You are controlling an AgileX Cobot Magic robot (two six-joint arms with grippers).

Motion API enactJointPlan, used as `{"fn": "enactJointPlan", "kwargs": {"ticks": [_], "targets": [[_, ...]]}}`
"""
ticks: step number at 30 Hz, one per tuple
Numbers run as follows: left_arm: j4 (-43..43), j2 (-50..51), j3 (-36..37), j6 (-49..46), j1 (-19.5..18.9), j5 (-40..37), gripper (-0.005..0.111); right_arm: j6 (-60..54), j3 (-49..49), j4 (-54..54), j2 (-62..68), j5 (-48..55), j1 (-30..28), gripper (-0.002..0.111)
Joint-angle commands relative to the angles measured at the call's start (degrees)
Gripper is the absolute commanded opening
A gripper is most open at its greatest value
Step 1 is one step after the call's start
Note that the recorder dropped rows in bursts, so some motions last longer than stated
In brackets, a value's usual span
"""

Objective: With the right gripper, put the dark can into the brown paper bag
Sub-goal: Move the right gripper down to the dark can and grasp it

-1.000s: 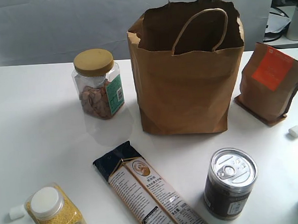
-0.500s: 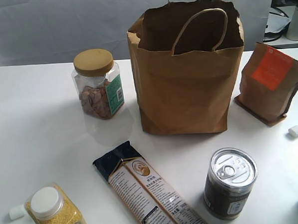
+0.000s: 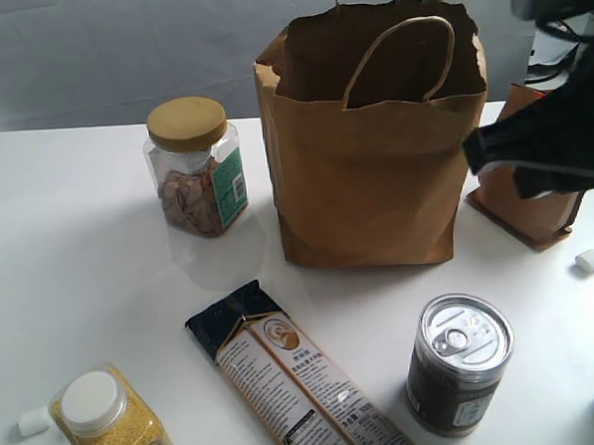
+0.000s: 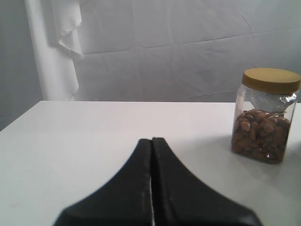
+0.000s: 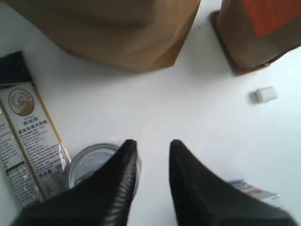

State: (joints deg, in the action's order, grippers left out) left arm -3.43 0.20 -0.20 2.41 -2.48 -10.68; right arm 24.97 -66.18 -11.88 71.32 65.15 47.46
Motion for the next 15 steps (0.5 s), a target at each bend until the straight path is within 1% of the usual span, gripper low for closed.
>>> {"fn": "enactJointPlan", "kwargs": {"ticks": [1, 2, 3, 4, 5, 10, 15], "targets": [[-0.15, -0.2, 0.2, 0.2, 0.35, 0.19, 0.0, 6.28, -0.32, 2.12, 3.92, 1.72, 1.75, 0.074], [-0.15, -0.2, 0.2, 0.2, 0.35, 0.19, 0.0, 7.67, -0.32, 2.03, 4.74, 1.35, 2.52, 0.087], [-0.15, -0.2, 0.2, 0.2, 0.35, 0.19, 0.0, 7.79, -0.32, 2.03, 5.65, 1.05, 3.26, 0.097], [-0.15, -0.2, 0.2, 0.2, 0.35, 0.19, 0.0, 7.79, -0.32, 2.03, 6.56, 0.91, 3.81, 0.102], [-0.15, -0.2, 0.2, 0.2, 0.35, 0.19, 0.0, 7.79, -0.32, 2.44, 7.54, 0.91, 4.51, 0.104], [-0.15, -0.2, 0.2, 0.2, 0.35, 0.19, 0.0, 7.92, 0.58, 4.17, 11.43, -0.58, 6.82, 0.103], [-0.15, -0.2, 0.2, 0.2, 0.35, 0.19, 0.0, 8.55, 6.1, 5.24, 12.43, -6.07, 6.82, 0.103]]}}
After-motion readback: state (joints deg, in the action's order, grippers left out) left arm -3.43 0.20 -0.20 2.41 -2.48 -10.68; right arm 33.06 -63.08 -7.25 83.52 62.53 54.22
